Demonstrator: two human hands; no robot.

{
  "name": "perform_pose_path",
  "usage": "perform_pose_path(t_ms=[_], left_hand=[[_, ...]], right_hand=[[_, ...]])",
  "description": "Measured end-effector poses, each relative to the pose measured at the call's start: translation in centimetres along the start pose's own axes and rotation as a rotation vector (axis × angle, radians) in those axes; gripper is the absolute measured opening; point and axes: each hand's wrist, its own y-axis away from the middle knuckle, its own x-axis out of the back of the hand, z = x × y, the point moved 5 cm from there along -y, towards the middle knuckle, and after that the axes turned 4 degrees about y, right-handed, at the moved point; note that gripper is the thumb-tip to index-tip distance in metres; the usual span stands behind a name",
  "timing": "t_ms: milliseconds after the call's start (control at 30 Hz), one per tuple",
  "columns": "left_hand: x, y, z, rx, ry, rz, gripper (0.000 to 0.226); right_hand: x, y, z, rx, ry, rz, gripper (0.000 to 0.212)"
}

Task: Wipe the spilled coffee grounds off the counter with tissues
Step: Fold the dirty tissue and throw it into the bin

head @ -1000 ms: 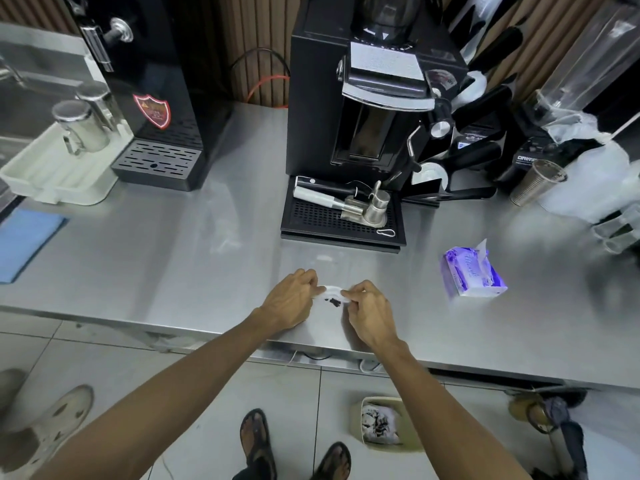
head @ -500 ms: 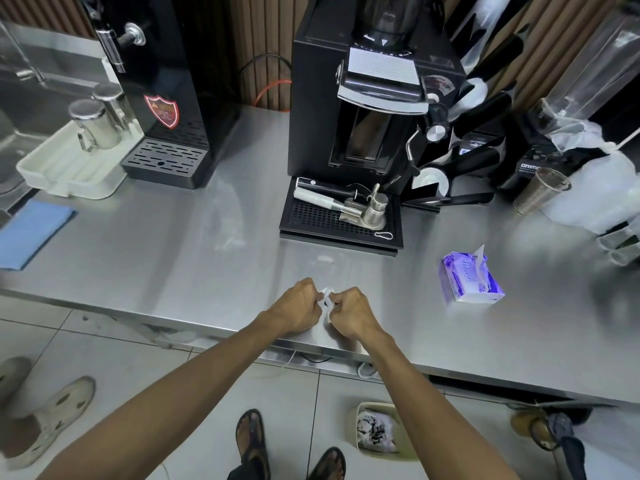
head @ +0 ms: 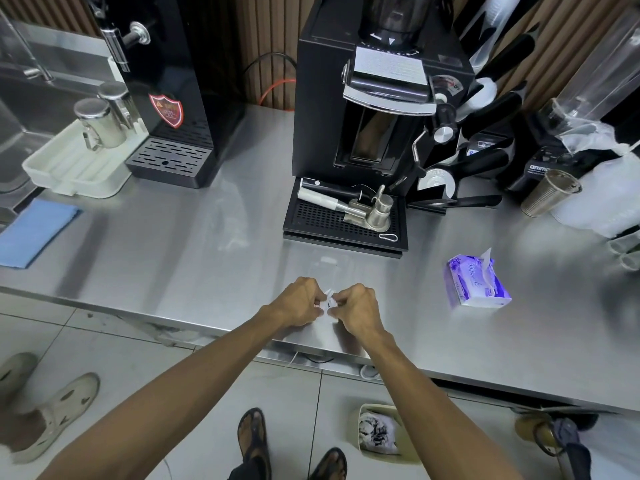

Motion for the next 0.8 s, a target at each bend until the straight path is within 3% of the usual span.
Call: perform_pose_path(t_ms=[67, 167, 267, 333, 433, 700, 800], left_hand=[[0.0, -0.2, -0.3, 0.008, 0.003, 0.007, 0.025], [0.2, -0.3, -0.7, -0.025, -0.008, 0.062, 0.028], [0.7, -0.2, -0.1, -0.172, -0.114, 0.121, 0.030], [0.9, -0.1, 0.4, -0.291, -0.226, 0.126, 0.034], [0.9, -0.3, 0.2, -0.326, -0.238, 0.116, 0.037], [0.7, -0.2, 0.0, -0.309, -0.015, 0.154, 0.029], [0.6, -0.1, 0.1, -0.249, 0.128, 0.114, 0.038]], right_hand=[[0.1, 0.0, 0.1, 0.047, -0.031, 0.030, 0.037], [-0.2, 0.0, 0.5, 0.119, -0.027, 0.096, 0.024], [-0.6, 0.0, 0.8, 0.165, -0.008, 0.154, 0.009], [-0.7, -0.1, 0.9, 0.184, 0.014, 0.188, 0.015], [-0.9, 0.0, 1.1, 0.206, 0.023, 0.225, 0.016], [-0.6, 0.6, 0.8, 0.451, 0.225, 0.246, 0.018], [-0.4, 0.3, 1.4, 0.414, 0.175, 0.203, 0.015]])
